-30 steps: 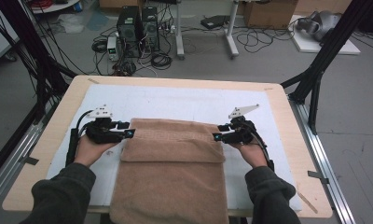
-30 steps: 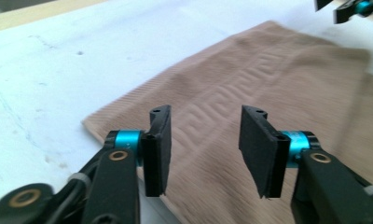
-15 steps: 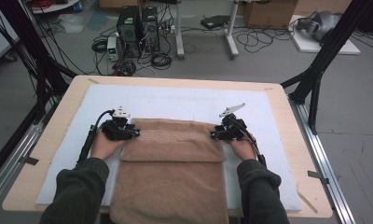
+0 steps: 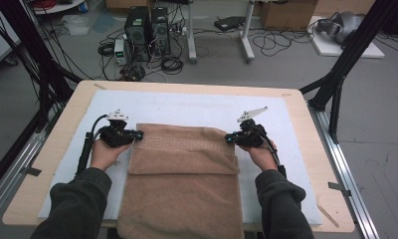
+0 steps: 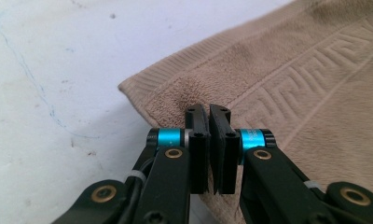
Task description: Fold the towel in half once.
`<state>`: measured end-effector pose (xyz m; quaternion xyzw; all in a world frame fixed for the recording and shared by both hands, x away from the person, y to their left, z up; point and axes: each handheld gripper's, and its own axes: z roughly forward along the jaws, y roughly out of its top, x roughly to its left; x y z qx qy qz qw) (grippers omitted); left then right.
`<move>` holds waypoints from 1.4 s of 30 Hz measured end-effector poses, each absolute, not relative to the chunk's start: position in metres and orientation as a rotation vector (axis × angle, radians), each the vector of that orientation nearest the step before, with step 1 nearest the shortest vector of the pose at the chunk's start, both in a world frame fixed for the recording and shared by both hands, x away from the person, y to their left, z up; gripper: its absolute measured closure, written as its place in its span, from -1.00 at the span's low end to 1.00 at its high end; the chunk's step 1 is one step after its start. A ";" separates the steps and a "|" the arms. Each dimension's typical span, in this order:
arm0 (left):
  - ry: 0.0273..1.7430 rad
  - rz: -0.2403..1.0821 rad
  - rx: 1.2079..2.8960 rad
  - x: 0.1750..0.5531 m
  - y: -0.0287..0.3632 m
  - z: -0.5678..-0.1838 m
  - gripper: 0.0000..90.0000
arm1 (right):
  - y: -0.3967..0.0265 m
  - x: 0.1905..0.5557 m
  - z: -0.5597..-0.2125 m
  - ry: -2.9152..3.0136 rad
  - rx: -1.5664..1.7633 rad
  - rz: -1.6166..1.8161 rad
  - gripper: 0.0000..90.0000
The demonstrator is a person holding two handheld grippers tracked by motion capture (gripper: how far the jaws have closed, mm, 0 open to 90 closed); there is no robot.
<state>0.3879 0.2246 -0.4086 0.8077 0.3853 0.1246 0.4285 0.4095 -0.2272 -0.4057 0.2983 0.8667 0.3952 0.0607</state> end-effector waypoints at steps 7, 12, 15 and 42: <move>0.848 0.351 1.946 0.342 0.232 -0.382 0.90 | -0.234 0.369 -0.370 2.612 0.763 1.329 0.91; 0.791 0.331 1.957 0.300 0.236 -0.389 0.90 | -0.236 0.331 -0.359 2.631 0.669 1.376 0.91; 0.773 0.306 1.975 0.278 0.237 -0.399 0.90 | -0.236 0.309 -0.365 2.670 0.645 1.369 0.91; 0.641 0.262 1.968 0.213 0.250 -0.380 0.16 | -0.243 0.268 -0.389 2.677 0.666 1.368 0.42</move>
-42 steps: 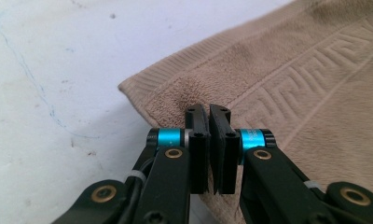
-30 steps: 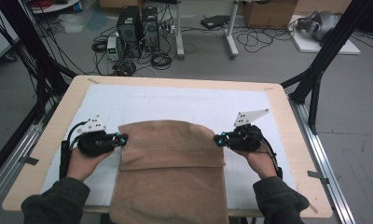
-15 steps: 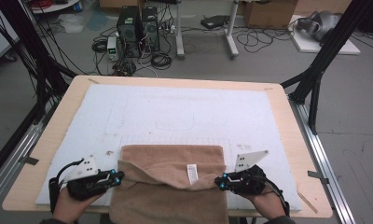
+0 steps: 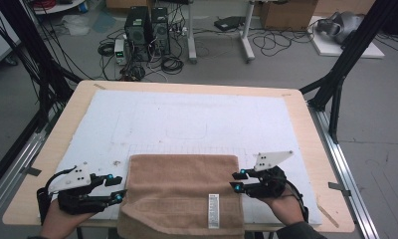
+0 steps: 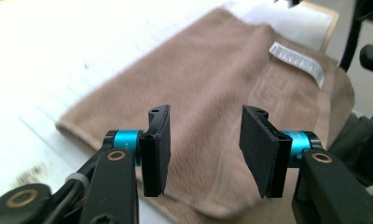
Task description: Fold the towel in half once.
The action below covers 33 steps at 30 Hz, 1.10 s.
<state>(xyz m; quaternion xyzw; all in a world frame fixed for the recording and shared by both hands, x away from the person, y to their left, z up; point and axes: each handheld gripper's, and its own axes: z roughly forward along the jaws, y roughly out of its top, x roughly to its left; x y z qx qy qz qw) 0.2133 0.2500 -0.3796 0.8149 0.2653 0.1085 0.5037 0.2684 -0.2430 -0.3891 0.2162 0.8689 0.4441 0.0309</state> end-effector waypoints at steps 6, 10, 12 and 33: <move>0.692 0.291 2.004 0.244 0.241 -0.391 0.11 | -0.236 0.300 -0.396 2.636 0.682 1.298 0.25; 0.763 0.335 2.002 0.270 0.237 -0.405 0.08 | -0.231 0.319 -0.401 2.619 0.698 1.244 0.17; 0.793 0.351 2.017 0.281 0.237 -0.410 0.08 | -0.229 0.325 -0.403 2.599 0.712 1.229 0.13; 0.950 0.313 2.033 0.347 0.232 -0.430 0.85 | -0.226 0.377 -0.428 2.697 0.833 1.155 0.88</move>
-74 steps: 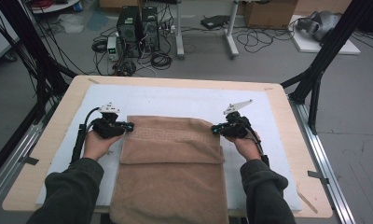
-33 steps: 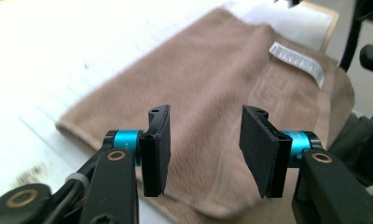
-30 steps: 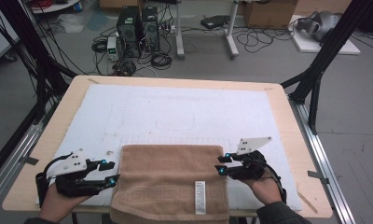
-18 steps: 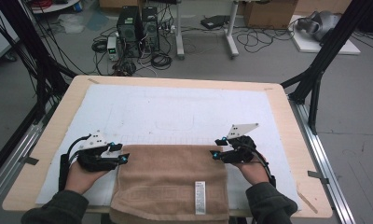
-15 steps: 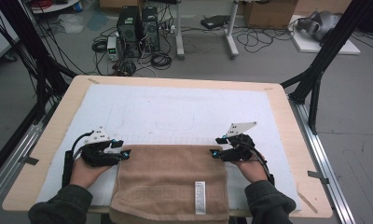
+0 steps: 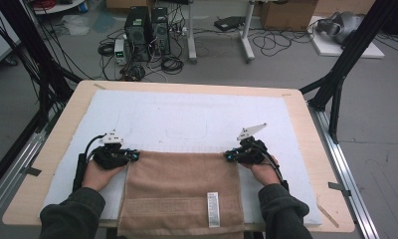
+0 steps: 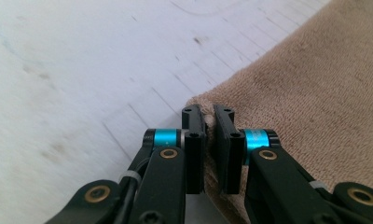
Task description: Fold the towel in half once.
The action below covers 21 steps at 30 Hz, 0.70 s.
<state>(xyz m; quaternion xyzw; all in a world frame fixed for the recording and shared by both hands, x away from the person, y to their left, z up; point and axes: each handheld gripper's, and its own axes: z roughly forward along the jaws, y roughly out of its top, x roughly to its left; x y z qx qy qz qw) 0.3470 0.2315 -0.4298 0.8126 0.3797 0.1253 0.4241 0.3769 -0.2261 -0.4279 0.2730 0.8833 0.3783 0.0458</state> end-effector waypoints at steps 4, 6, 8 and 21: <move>0.961 0.389 1.985 0.371 0.228 -0.402 0.86 | -0.224 0.397 -0.405 2.616 0.844 1.150 0.88; 0.965 0.430 1.961 0.386 0.226 -0.386 0.86 | -0.225 0.411 -0.390 2.567 0.854 1.144 0.88; 0.972 0.469 1.948 0.402 0.225 -0.368 0.86 | -0.227 0.424 -0.374 2.529 0.852 1.146 0.88; 1.017 0.587 1.879 0.457 0.221 -0.314 0.29 | -0.233 0.477 -0.321 2.372 0.940 1.158 0.26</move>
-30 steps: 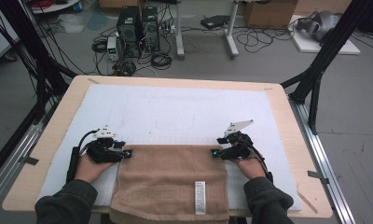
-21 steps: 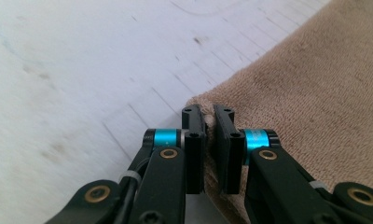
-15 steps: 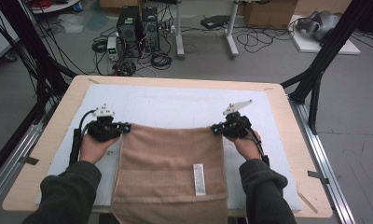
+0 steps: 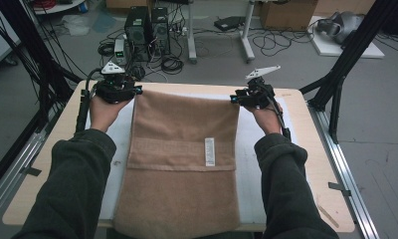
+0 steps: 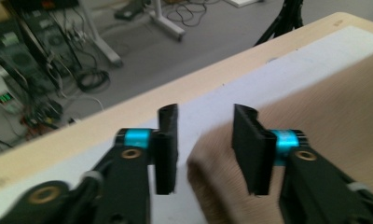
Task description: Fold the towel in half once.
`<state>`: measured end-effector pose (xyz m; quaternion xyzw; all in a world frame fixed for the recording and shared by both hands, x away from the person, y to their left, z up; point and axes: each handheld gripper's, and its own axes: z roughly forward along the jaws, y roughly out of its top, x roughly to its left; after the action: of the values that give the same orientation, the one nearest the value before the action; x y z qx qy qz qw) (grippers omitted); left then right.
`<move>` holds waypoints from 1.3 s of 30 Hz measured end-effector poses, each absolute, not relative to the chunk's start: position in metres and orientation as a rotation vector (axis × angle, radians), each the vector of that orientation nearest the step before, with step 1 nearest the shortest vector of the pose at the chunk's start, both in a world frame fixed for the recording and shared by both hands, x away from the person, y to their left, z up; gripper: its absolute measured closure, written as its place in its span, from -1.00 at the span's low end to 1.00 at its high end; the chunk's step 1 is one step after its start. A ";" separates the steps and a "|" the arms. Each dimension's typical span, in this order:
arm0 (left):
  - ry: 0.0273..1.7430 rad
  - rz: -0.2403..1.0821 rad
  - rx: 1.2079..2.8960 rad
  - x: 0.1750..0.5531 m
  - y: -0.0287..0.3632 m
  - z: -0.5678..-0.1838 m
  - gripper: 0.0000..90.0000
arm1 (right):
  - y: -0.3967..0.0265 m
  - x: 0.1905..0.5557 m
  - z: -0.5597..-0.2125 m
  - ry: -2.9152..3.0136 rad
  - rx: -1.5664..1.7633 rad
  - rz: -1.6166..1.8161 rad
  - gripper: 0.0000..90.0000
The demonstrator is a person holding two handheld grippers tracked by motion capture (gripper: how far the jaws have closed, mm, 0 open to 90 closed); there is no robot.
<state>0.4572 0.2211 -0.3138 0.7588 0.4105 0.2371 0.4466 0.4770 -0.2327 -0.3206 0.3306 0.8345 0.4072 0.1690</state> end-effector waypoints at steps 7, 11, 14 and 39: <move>0.999 0.488 1.892 0.433 0.230 -0.341 0.08 | -0.228 0.455 -0.346 2.466 0.916 1.153 0.17; 0.969 0.481 1.937 0.409 0.228 -0.360 -0.05 | -0.230 0.436 -0.357 2.499 0.921 1.165 0.07; 0.955 0.452 1.946 0.394 0.230 -0.369 -0.13 | -0.231 0.421 -0.361 2.506 0.902 1.193 0.05; 0.860 0.297 2.117 0.315 0.222 -0.442 0.21 | -0.216 0.346 -0.431 2.664 0.778 1.135 0.22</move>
<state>0.3147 0.2221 -0.4423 0.8394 0.3411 0.1177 0.4065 0.3465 -0.2162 -0.4308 0.2588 0.8862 0.3775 0.0715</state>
